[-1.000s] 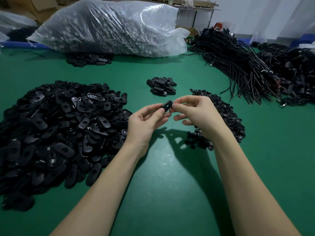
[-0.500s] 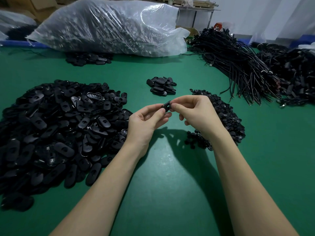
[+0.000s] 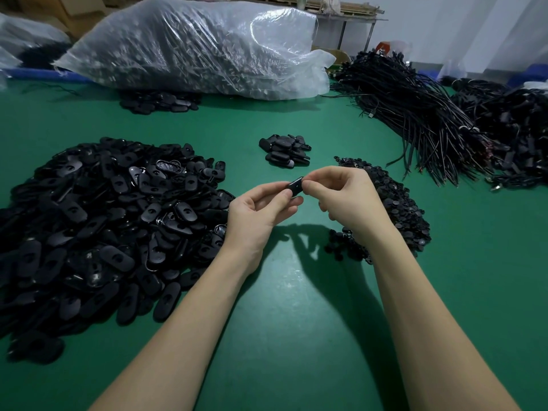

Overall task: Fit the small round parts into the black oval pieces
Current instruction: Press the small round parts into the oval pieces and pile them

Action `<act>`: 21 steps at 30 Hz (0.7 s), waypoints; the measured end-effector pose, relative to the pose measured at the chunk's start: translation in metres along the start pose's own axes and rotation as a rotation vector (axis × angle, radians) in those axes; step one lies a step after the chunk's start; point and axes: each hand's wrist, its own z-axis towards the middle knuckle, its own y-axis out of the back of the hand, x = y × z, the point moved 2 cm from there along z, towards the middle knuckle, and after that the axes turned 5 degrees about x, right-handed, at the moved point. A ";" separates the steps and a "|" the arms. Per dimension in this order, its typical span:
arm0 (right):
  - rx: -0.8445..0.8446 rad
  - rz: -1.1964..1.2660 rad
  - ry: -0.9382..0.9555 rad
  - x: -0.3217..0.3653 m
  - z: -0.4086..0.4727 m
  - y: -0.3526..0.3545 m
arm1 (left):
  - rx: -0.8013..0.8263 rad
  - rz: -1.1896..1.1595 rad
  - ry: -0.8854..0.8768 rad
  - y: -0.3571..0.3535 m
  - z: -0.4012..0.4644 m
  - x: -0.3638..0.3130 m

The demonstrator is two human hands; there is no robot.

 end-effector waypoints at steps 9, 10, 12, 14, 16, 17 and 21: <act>0.010 0.060 -0.041 -0.001 -0.002 -0.002 | 0.019 0.030 -0.004 0.000 -0.001 0.000; 0.013 0.071 -0.057 0.000 -0.001 -0.002 | 0.021 0.035 -0.004 0.000 -0.001 0.000; 0.024 0.101 -0.102 -0.001 -0.002 0.000 | 0.030 0.049 -0.002 0.001 0.000 0.000; 0.051 0.123 -0.141 -0.002 -0.002 0.003 | 0.043 0.062 0.002 0.001 0.000 0.001; 0.087 0.128 -0.175 -0.003 -0.003 0.006 | 0.062 0.072 0.009 0.002 0.001 0.000; 0.109 0.140 -0.204 -0.004 -0.003 0.007 | 0.073 0.078 0.011 0.003 0.001 0.001; 0.207 0.304 -0.303 -0.007 -0.002 0.008 | 0.107 0.104 0.017 0.004 0.001 0.001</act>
